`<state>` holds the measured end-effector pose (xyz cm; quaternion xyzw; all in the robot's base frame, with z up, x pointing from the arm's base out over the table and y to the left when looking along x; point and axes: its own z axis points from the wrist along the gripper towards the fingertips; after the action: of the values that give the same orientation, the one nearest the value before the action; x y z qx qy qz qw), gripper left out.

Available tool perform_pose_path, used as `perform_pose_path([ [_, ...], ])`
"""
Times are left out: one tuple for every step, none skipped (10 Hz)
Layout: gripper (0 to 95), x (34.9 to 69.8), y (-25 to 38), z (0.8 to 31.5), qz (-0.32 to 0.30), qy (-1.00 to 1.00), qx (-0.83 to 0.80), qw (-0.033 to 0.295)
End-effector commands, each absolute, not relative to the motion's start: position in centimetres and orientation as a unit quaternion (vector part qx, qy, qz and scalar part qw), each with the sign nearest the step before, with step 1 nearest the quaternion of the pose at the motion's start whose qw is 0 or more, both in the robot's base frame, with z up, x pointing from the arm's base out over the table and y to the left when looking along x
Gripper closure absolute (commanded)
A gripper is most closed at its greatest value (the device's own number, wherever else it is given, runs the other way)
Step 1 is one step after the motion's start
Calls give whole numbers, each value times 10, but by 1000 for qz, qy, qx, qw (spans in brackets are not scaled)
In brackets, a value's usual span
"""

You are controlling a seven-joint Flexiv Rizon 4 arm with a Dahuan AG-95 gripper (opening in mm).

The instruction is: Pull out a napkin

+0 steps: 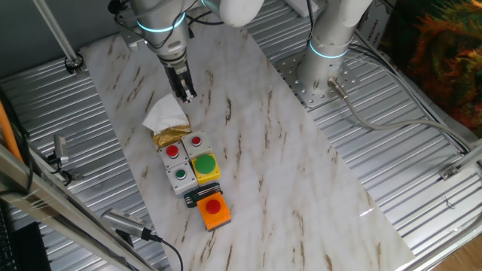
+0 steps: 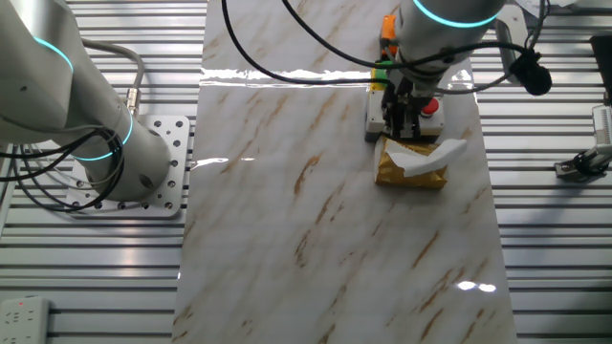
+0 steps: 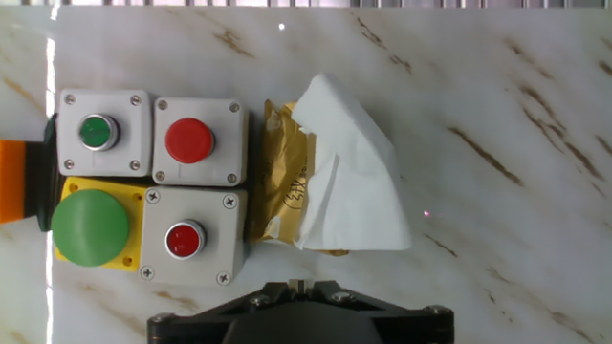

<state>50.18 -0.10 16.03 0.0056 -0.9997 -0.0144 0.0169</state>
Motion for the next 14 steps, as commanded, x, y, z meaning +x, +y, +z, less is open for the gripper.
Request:
perform_pose_path([
  [950, 500, -1, 163, -14, -1000, 8, 21],
  [950, 501, -1, 162, -13, -1000, 10, 20],
  [950, 502, -1, 162, -12, -1000, 11, 18],
  [950, 512, -3, 160, -11, -1000, 15, 13],
  [950, 523, -7, 163, -10, -1000, 21, 15],
  [950, 539, -17, 167, -12, -999, 28, 14],
  [950, 547, -25, 167, -18, -999, 31, 10],
  [950, 552, -32, 167, -18, -999, 34, 7],
  [950, 553, -34, 167, -18, -999, 34, 6],
  [950, 553, -34, 165, -18, -999, 35, -2],
  [950, 554, -34, 162, -20, -999, 35, -7],
  [950, 555, -34, 163, -24, -999, 31, -7],
  [950, 558, -34, 162, -23, -999, 30, -7],
  [950, 562, -33, 162, -24, -999, 28, -7],
])
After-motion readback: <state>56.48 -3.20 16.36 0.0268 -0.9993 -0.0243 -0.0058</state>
